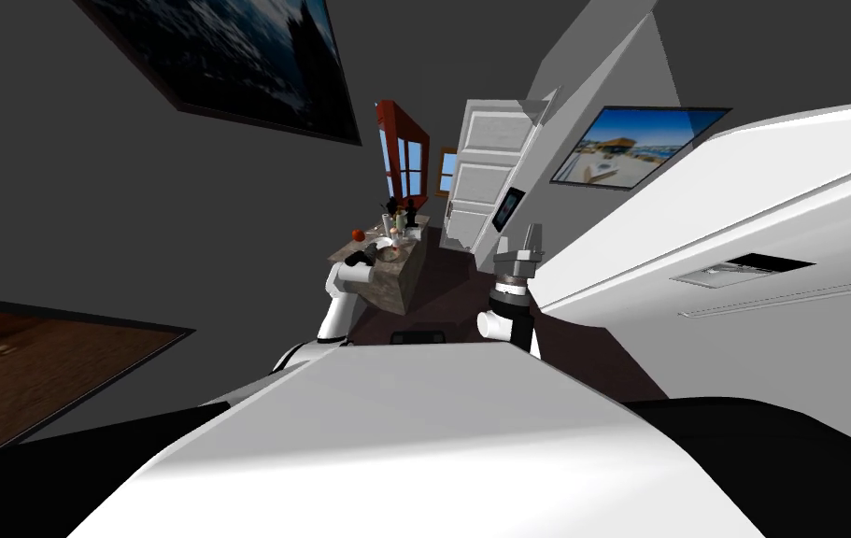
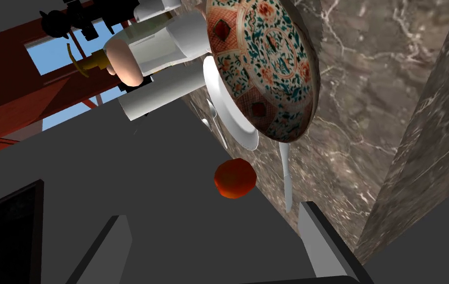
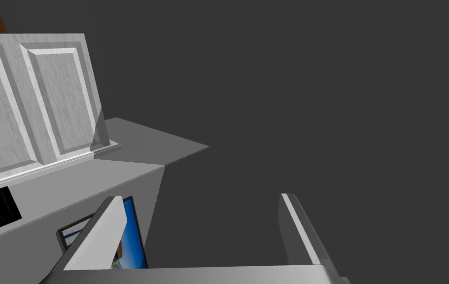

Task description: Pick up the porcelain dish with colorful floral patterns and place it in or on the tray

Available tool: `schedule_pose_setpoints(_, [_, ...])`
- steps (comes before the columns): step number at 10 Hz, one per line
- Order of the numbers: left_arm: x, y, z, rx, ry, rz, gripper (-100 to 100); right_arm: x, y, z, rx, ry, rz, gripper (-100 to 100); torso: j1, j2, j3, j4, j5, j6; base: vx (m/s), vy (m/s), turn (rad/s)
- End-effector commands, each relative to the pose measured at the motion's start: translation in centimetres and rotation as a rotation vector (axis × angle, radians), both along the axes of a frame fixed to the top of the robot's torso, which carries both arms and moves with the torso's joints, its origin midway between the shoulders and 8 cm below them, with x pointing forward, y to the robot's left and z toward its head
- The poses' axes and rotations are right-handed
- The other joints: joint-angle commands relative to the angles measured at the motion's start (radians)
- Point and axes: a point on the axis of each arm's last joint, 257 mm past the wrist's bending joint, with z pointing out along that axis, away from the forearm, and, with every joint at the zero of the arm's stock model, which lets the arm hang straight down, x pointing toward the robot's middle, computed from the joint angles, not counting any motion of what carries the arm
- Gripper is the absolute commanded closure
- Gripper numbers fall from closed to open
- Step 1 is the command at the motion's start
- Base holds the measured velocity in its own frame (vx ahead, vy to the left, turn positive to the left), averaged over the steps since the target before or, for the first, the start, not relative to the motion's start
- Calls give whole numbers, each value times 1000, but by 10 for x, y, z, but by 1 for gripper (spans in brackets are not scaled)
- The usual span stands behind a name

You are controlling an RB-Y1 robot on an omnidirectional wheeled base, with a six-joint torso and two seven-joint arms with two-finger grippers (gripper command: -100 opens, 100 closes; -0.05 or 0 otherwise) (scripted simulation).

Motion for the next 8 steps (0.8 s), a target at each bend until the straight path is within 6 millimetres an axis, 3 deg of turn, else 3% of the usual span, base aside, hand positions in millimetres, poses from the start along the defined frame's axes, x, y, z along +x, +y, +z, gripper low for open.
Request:
schedule_pose_setpoints(1, [4,-3,-12,-1,48,9,-100,0,0,0,0,0,0,0,0,0,0,0,0,0,54,-14,112])
schedule_pose_setpoints(8, [10,-21,-52,-18,219,32,-100,0,0,0,0,0,0,0,1,0,0,0,0,0,68,-16,93])
